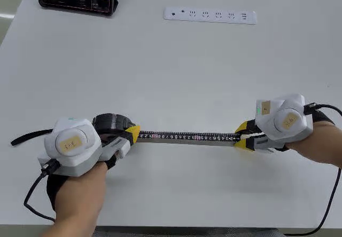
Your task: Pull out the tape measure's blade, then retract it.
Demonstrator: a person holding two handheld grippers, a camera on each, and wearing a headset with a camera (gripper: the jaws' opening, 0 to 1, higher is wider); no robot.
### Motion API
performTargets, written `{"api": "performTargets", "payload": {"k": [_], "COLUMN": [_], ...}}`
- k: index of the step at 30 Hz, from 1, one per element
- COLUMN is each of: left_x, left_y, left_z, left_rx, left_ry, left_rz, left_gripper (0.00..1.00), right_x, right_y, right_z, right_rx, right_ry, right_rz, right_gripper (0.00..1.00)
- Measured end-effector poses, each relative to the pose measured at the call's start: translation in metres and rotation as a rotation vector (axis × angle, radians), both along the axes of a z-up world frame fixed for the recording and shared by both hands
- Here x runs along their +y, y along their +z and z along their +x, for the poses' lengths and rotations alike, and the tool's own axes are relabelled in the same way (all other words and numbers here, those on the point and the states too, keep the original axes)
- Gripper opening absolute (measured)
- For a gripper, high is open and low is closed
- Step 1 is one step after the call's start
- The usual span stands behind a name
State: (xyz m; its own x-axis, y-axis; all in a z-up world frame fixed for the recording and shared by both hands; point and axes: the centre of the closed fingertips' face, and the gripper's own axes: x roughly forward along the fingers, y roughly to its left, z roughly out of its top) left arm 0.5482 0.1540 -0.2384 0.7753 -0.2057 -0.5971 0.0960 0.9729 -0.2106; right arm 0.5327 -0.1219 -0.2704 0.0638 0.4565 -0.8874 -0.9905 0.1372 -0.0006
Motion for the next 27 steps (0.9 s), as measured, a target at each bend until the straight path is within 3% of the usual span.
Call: {"api": "performTargets", "payload": {"k": [12, 22, 27], "left_x": [0.001, 0.002, 0.002], "left_y": [-0.002, -0.002, -0.001], "left_z": [0.0, -0.001, -0.002], "left_rx": [0.031, 0.037, 0.036], "left_ry": [-0.014, -0.018, -0.018], "left_rz": [0.024, 0.021, 0.011], "left_gripper": [0.59, 0.59, 0.59], "right_x": [0.001, 0.001, 0.011], "right_y": [0.001, 0.002, 0.006], "right_z": [0.0, 0.0, 0.001], "right_rx": [-0.003, -0.007, -0.008], "right_ry": [0.003, 0.008, 0.007], "right_rz": [-0.002, -0.011, 0.012], "right_gripper": [0.1, 0.1, 0.1]}}
